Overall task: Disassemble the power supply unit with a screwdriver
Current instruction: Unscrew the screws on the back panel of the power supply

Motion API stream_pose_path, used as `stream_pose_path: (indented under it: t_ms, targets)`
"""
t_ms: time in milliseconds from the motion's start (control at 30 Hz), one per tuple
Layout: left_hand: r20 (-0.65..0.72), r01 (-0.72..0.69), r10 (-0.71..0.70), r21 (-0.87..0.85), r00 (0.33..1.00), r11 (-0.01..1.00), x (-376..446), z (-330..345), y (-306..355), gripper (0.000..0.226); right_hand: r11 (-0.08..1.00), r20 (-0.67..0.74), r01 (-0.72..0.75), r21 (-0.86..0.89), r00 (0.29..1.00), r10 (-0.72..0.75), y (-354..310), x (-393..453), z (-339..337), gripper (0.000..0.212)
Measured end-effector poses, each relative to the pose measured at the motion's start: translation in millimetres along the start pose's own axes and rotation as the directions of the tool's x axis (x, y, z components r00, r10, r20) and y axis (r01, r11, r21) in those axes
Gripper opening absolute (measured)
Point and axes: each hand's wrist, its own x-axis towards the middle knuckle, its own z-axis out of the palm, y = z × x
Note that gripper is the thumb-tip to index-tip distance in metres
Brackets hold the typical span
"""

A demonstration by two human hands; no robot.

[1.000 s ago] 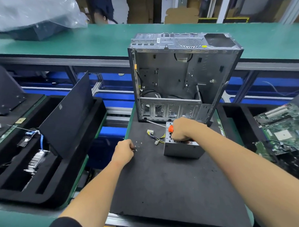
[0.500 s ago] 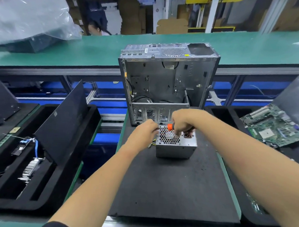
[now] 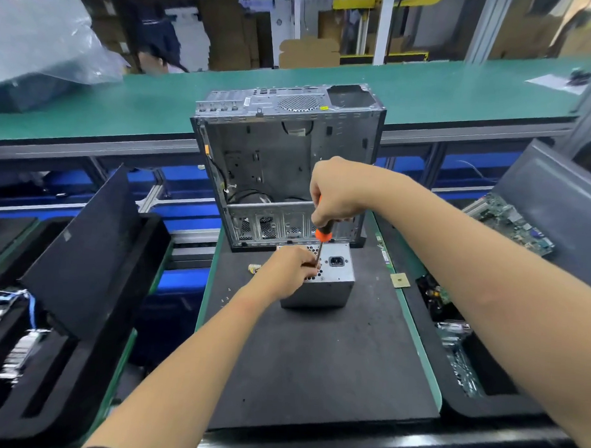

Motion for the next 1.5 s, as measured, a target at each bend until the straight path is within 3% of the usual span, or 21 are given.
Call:
stream_pose_path:
  t_ms: [200,567,967,1133,1267,1500]
  targets:
    - [-0.040,0.064,-0.065,-0.037,0.997,0.997,-4.2,10.0,-2.7,0.016,1.000,0.021,0.000,0.010,1.000,0.000,7.1,2.6,13.4,0.020]
    - [-0.038,0.019,-0.019,-0.009,0.999,1.000,0.9,17.3,1.0,0.009,1.000,0.019,0.018,0.008,1.000,-0.019,15.5,-0.3,14.5,0.019]
    - [-0.132,-0.034,0.028,-0.046,0.991,0.998,-2.8,24.1,-3.6,0.013,0.998,-0.001,0.051,-0.025,0.999,-0.051,16.5,-4.4,17.9,0.030]
    - [-0.117,-0.027,0.024,-0.025,0.993,0.999,-1.8,23.8,-5.2,0.011,0.978,0.031,0.142,-0.151,0.990,-0.139,7.4,-9.4,18.7,0.022]
    - [-0.077,0.002,-0.006,-0.050,0.997,0.999,1.6,19.4,-6.5,0.008,0.943,0.043,0.176,-0.283,0.984,-0.171,-9.5,-10.9,23.2,0.029]
    - [0.015,0.014,-0.012,-0.129,1.000,0.991,-2.6,10.4,-8.3,0.012,0.874,0.206,0.300,-0.382,0.950,-0.235,-19.8,-6.0,19.9,0.019]
